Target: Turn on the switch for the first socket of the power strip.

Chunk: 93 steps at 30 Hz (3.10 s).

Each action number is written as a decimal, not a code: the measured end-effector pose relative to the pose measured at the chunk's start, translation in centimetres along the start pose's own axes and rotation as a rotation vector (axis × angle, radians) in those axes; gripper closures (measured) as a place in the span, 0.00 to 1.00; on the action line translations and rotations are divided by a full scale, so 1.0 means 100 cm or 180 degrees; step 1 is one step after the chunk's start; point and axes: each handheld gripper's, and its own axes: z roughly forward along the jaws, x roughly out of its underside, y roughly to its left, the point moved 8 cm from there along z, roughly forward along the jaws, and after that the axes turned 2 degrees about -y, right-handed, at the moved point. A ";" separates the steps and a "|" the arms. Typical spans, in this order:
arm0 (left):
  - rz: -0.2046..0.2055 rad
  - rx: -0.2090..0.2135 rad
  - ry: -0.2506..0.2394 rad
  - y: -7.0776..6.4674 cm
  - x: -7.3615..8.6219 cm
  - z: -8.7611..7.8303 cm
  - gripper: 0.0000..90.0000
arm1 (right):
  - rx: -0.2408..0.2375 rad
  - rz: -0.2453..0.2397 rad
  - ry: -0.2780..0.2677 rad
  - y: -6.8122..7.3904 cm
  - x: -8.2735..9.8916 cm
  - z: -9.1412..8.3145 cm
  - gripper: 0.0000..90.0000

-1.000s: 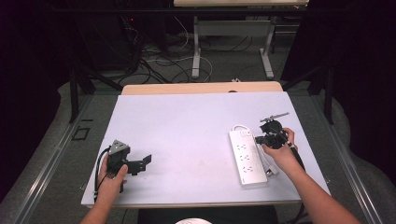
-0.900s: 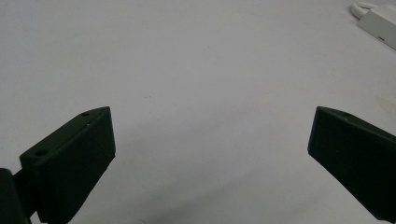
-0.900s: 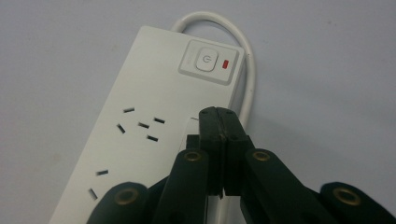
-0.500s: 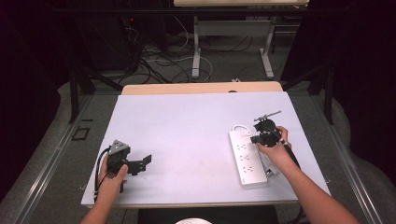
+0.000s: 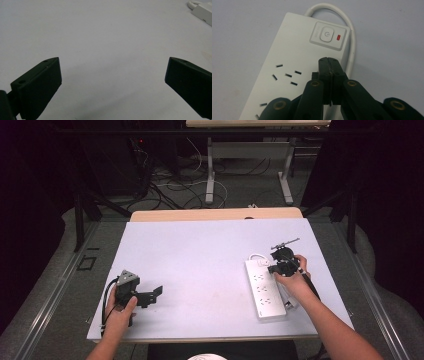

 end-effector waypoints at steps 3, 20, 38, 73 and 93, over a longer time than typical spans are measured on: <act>0.0000 0.0000 0.0000 0.000 0.000 0.000 0.01 | -0.0004 -0.0013 0.0001 0.000 0.000 0.002 1.00; 0.0026 0.0015 0.0027 0.000 0.000 -0.001 0.01 | 0.0007 -0.0022 -0.0017 0.002 -0.001 0.002 1.00; 0.0020 0.0012 0.0026 0.000 0.000 -0.001 0.01 | 0.0034 -0.0051 -0.0021 0.003 0.001 0.006 1.00; 0.0002 0.0007 0.0005 -0.001 0.000 0.000 0.01 | -0.0088 0.0061 -0.0064 0.007 -0.002 0.002 0.82; -0.0025 0.0015 0.0005 -0.001 0.001 0.001 0.01 | -0.0182 0.0167 -0.0084 0.011 -0.003 0.002 0.50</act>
